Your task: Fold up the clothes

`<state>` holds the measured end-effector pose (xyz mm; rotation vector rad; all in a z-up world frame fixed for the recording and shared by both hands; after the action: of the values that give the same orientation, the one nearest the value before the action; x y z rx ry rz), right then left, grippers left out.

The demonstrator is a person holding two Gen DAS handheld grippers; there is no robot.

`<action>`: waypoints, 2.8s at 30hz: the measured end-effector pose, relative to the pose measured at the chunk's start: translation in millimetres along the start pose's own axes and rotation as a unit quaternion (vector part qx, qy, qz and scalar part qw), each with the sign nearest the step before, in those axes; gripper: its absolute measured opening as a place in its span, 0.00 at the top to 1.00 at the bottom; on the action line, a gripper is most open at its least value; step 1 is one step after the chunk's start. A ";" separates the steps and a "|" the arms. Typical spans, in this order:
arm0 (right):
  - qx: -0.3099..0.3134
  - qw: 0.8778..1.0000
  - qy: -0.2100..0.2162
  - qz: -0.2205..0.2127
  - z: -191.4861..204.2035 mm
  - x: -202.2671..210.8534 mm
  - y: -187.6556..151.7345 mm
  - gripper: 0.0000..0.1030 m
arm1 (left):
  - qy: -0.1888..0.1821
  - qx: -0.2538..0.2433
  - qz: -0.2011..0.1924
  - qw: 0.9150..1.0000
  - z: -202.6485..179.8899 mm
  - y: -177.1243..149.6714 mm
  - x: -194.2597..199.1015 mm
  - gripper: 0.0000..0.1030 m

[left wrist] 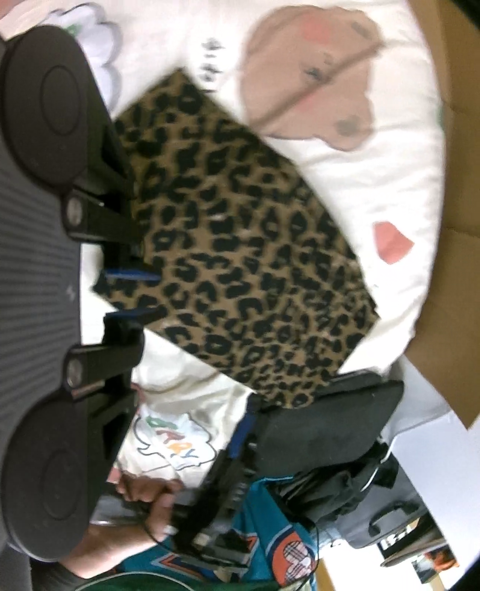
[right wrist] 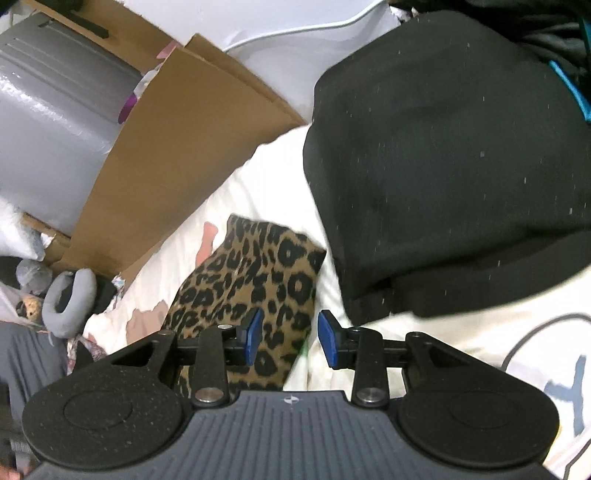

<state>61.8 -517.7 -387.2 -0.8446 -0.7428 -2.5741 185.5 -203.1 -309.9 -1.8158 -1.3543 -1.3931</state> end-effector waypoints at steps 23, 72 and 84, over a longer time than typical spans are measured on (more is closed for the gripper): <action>-0.055 0.995 0.058 0.058 4.4 -33.6 -47.3 0.58 | 0.019 -0.184 -0.082 0.979 0.9 96.6 -64.2 0.58; -0.169 0.975 0.136 0.044 -3.8 -77.3 -47.2 0.61 | 0.092 -0.224 -0.121 0.963 18.5 97.7 -83.0 0.99; -0.171 0.976 0.128 0.051 -3.6 -72.5 -47.2 0.93 | -0.015 -0.155 -0.116 0.981 35.0 118.7 -68.3 0.38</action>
<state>94.5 -471.1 -452.4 -0.6049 -0.1776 -2.6853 307.9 -249.7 -362.9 -1.9241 -1.4679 -1.7904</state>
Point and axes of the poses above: each gripper's, at about its wrist camera, not at the fingertips, and x roughly against the way its jaws point, z to its left, y to its top, the point moved 5 cm from there along -x, roughly the way its jaws point, and after that the axes turned 3 degrees about y, right-handed, at the moved point
